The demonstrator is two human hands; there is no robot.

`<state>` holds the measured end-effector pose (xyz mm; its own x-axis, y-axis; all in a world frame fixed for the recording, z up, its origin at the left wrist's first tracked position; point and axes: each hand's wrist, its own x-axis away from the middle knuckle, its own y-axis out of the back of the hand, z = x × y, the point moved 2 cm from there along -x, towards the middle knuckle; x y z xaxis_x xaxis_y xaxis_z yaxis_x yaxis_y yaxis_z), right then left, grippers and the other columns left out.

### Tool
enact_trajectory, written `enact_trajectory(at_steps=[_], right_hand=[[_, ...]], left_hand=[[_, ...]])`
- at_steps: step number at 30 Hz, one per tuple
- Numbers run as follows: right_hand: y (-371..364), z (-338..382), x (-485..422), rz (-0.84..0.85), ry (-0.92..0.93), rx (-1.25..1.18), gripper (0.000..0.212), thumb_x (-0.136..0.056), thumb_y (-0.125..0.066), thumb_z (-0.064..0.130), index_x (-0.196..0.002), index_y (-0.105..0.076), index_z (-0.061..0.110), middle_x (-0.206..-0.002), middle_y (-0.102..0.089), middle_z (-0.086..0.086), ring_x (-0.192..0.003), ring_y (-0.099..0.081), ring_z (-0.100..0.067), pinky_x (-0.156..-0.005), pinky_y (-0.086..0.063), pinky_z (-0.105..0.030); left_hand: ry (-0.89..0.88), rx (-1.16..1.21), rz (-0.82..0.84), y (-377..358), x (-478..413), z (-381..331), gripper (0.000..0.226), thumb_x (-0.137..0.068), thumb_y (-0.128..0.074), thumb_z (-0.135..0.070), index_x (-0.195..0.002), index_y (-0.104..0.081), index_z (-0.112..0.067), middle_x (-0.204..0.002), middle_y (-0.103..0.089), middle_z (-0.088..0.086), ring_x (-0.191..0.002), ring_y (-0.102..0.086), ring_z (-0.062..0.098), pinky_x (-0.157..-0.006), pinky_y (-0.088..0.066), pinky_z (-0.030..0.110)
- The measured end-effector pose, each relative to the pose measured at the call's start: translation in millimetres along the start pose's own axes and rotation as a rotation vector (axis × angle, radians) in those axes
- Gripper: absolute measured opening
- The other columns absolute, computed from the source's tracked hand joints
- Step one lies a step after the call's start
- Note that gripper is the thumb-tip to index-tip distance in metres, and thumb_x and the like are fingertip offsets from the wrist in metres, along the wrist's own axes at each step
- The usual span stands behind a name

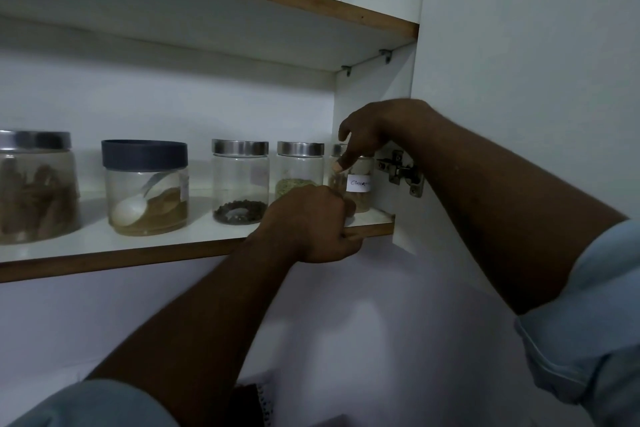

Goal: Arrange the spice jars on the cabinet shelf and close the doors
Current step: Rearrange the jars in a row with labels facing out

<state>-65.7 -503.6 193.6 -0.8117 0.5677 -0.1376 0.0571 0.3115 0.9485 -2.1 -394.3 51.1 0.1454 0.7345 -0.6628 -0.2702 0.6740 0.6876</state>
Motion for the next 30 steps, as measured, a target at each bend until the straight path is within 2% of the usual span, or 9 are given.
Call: enact_trajectory(at_steps=[2,4,9,12,20,23,26,28,30], right_hand=[[-0.1,1.9,0.2,0.035,0.028,0.005,0.069,-0.092,-0.068,0.053,-0.146,-0.053,0.013,-0.139,-0.062,-0.009,-0.126,-0.059,-0.027,-0.108,-0.044,-0.041],[0.9,2.2,1.0,0.029,0.032,0.02,0.066,-0.092,-0.07,0.051,-0.145,-0.055,0.014,-0.13,-0.068,-0.007,-0.119,-0.064,-0.025,-0.107,-0.046,-0.04],[0.9,-1.6,-3.9,-0.004,-0.006,-0.024,0.077,-0.081,-0.073,0.067,-0.137,-0.061,0.016,-0.127,-0.069,-0.003,-0.113,-0.064,-0.024,-0.106,-0.048,-0.044],[-0.2,-4.1,-8.2,-0.011,-0.009,-0.02,0.078,-0.079,-0.074,0.067,-0.138,-0.061,0.017,-0.129,-0.067,-0.003,-0.113,-0.064,-0.025,-0.106,-0.048,-0.046],[-3.5,-4.1,-13.2,-0.002,0.009,-0.055,0.069,-0.083,-0.076,0.058,-0.135,-0.063,0.014,-0.128,-0.068,-0.005,-0.111,-0.065,-0.025,-0.104,-0.049,-0.045],[-1.2,-3.1,-5.8,-0.005,0.025,-0.088,0.068,-0.085,-0.075,0.056,-0.135,-0.062,0.013,-0.129,-0.067,-0.006,-0.112,-0.064,-0.025,-0.103,-0.049,-0.043],[5.8,-3.9,2.3,-0.087,0.076,-0.11,0.069,-0.09,-0.069,0.057,-0.141,-0.058,0.012,-0.144,-0.057,-0.009,-0.129,-0.054,-0.029,-0.104,-0.041,-0.039],[11.5,-7.1,3.1,-0.142,0.135,-0.183,0.061,-0.094,-0.067,0.047,-0.143,-0.057,0.011,-0.15,-0.052,-0.011,-0.136,-0.048,-0.028,-0.095,-0.035,-0.033],[14.8,-5.6,1.0,-0.181,0.188,-0.301,0.064,-0.093,-0.069,0.036,-0.15,-0.049,0.015,-0.155,-0.047,-0.008,-0.139,-0.045,-0.025,-0.094,-0.032,-0.03]], left_hand=[[-0.005,-0.013,-0.005,0.0,0.6,-0.4,0.048,-0.086,-0.046,-0.068,-0.094,-0.068,-0.026,-0.08,-0.068,-0.004,-0.071,-0.061,0.014,-0.061,-0.043,0.026],[-0.008,-0.025,-0.013,0.7,1.1,-0.6,0.048,-0.087,-0.046,-0.068,-0.094,-0.068,-0.026,-0.079,-0.067,-0.004,-0.069,-0.06,0.014,-0.061,-0.038,0.026],[-0.005,-0.035,-0.006,1.9,1.7,-0.6,0.054,-0.086,-0.043,-0.07,-0.104,-0.069,-0.026,-0.089,-0.071,-0.004,-0.078,-0.065,0.015,-0.067,-0.048,0.027],[0.003,-0.038,0.0,3.0,1.6,-0.8,0.055,-0.086,-0.044,-0.071,-0.107,-0.07,-0.027,-0.09,-0.072,-0.004,-0.079,-0.065,0.015,-0.07,-0.051,0.028],[0.058,0.0,0.01,10.0,0.9,-0.5,0.056,-0.086,-0.042,-0.068,-0.097,-0.075,-0.024,-0.081,-0.072,-0.003,-0.074,-0.066,0.014,-0.072,-0.055,0.033],[0.2,0.114,-0.082,23.4,6.0,4.3,0.048,-0.087,-0.047,-0.059,-0.074,-0.072,-0.021,-0.062,-0.067,-0.003,-0.059,-0.061,0.011,-0.062,-0.051,0.03],[0.377,0.151,-0.179,30.8,17.4,21.3,0.04,-0.087,-0.055,-0.05,-0.059,-0.062,-0.02,-0.05,-0.056,-0.005,-0.05,-0.052,0.007,-0.051,-0.034,0.023],[0.439,0.095,-0.129,30.7,23.0,29.0,0.041,-0.087,-0.059,-0.045,-0.055,-0.056,-0.021,-0.048,-0.051,-0.006,-0.048,-0.05,0.008,-0.049,-0.03,0.022],[0.473,0.039,-0.065,27.0,22.9,29.9,0.039,-0.088,-0.059,-0.046,-0.059,-0.061,-0.019,-0.05,-0.051,-0.004,-0.05,-0.051,0.011,-0.05,-0.036,0.024]])
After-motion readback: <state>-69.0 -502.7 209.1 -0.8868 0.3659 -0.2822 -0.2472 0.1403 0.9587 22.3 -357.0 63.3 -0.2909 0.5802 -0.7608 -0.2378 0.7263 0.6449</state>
